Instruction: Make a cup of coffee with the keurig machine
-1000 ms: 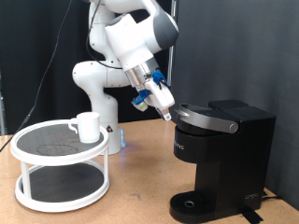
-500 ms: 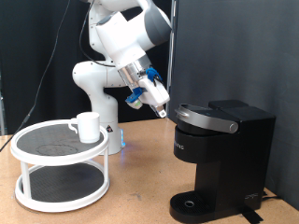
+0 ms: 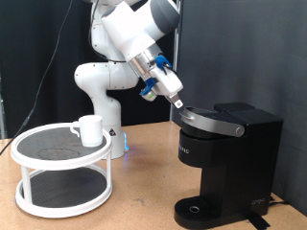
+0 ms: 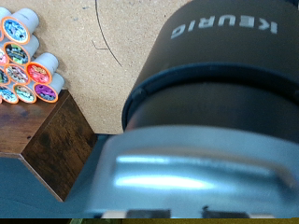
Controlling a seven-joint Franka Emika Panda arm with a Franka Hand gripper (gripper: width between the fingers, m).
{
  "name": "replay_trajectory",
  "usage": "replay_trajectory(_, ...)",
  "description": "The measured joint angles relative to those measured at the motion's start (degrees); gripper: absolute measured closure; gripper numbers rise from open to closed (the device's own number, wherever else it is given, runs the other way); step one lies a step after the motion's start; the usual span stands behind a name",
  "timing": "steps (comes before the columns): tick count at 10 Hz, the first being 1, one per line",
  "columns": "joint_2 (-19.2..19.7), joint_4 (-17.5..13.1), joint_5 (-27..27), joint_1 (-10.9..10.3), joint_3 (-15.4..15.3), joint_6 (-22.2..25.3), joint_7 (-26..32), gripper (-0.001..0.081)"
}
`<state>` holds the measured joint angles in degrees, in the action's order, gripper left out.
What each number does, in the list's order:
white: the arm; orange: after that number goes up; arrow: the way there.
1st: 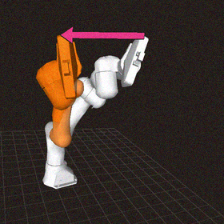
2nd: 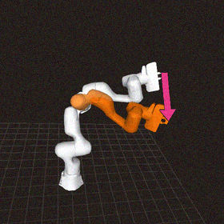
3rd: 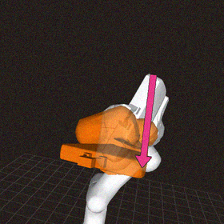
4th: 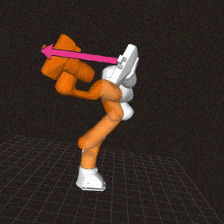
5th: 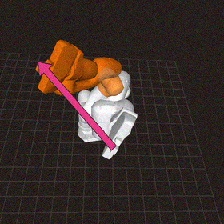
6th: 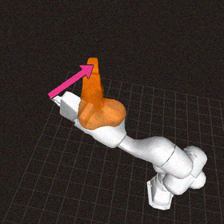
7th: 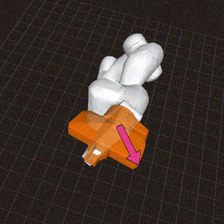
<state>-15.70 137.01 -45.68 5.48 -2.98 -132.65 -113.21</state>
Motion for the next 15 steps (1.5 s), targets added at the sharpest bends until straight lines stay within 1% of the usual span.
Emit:
replay_trajectory(4,0.3,-0.1,3.1,0.0,-1.6,-0.5,-2.9,0.0806)
replay_trajectory(7,1.2,0.4,5.1,0.1,-2.6,-2.9,-4.2,0.0806)
replay_trajectory(12,2.6,1.6,8.6,0.1,-2.8,-5.3,-4.4,0.0806)
replay_trajectory(15,4.2,2.5,8.8,0.1,-3.1,-7.8,-4.4,0.0806)
